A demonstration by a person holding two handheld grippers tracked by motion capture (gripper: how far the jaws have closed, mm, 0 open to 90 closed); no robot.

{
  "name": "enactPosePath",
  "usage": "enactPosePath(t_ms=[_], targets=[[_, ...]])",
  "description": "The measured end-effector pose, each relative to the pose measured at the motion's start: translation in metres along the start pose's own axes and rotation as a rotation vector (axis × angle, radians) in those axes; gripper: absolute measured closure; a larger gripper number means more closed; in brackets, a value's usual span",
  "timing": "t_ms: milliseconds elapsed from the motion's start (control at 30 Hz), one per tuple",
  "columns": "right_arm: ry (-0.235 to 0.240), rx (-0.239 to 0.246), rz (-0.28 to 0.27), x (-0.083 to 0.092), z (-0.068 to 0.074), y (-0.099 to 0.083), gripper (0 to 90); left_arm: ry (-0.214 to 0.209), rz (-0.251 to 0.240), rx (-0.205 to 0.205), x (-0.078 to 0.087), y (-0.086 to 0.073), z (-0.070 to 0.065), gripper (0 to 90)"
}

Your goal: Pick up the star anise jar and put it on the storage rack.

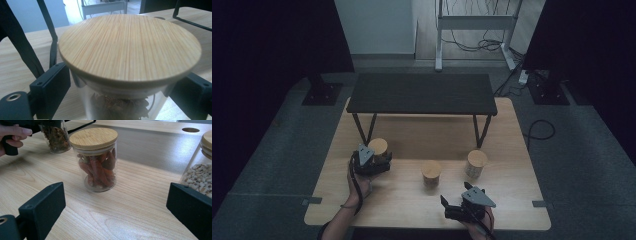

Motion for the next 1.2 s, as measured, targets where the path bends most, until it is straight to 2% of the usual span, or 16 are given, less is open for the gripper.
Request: enactPosePath(t_ms=[267,367,633,1200], targets=[[0.003,0.002,0.003,-0.0006,0.0005,0.0000,1.7,0.007,0.005,0.004,-0.0032,-0.0016,0.0035,11.7],[0.003,0.002,0.004,-0.0009,0.0006,0.0000,1.7,-0.005,0.009,0.009,-0.0042,-0.0018,0.0058,12.8],[0.004,0.003,0.005,-0.0009,0.0011,0.0000,1.7,-0.024,-0.003,0.026,-0.0044,-0.0072,0.0042,25.9],[-0.002,0.001,0.005,-0.0005,0.0018,0.0001,1.9,-0.026,-0.001,0.029,-0.0041,-0.0070,0.0045,26.4]])
Point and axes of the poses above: each handheld gripper's, and its own axes: x roughly backward along the jaws, y roughly out of its top, z roughly to its left, the point moved 6 cm from there along -x, roughly forward along the jaws, and after that the axes turned 11 degrees about x, right-handed, at the moved point
